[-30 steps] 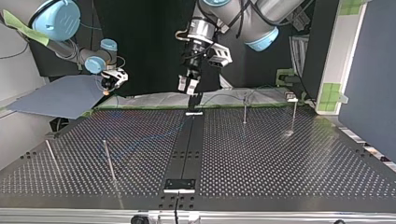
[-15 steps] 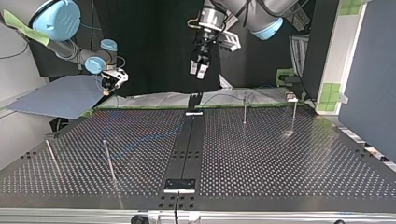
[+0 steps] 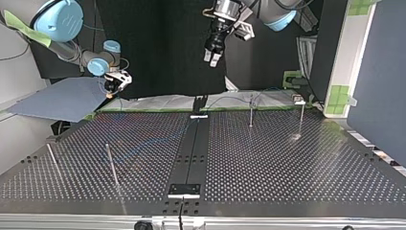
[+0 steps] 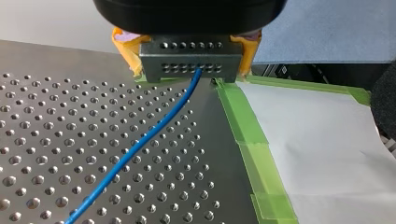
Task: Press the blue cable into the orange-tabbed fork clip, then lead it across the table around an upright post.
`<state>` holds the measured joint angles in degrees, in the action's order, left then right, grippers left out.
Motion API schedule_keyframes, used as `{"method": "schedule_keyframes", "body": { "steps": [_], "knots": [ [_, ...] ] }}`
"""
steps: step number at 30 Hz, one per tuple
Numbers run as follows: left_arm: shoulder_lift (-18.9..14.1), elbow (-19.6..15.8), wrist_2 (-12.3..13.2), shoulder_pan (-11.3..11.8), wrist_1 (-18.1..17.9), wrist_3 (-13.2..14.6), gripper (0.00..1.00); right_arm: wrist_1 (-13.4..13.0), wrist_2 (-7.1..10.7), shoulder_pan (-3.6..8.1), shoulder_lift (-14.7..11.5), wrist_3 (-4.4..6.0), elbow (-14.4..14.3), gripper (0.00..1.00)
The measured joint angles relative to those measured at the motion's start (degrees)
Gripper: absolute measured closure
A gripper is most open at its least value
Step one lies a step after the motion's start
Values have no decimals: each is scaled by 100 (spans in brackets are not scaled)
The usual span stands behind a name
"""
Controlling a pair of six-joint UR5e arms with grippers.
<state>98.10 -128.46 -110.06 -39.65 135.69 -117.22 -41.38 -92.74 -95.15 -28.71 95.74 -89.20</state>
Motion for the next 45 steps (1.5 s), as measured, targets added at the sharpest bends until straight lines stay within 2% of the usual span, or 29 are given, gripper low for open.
{"method": "schedule_keyframes", "body": {
  "steps": [5, 14, 18, 23, 29, 38, 45],
  "knots": [
    [70, -275, 74, 67, -210, -193, 0, 2, 0, -12, 0, 3, 1, 100],
    [335, -737, 193, 215, -693, -222, 0, 22, 0, -18, 2, 8, 29, 100],
    [347, -657, 347, 275, -926, -107, 0, 38, -1, -10, 1, 11, 35, 100],
    [350, -525, 393, 340, -1160, 143, 0, 43, 1, -10, 1, 48, 37, 100],
    [380, -480, 379, 448, -1063, 349, 0, 85, 45, 2, 0, 90, 38, 100],
    [393, -477, 82, 573, -663, 753, 0, 110, 59, -20, 0, 70, 37, 100],
    [395, -483, 36, 595, -553, 837, 0, 128, 61, -26, 0, 53, 38, 100]
  ]
}}
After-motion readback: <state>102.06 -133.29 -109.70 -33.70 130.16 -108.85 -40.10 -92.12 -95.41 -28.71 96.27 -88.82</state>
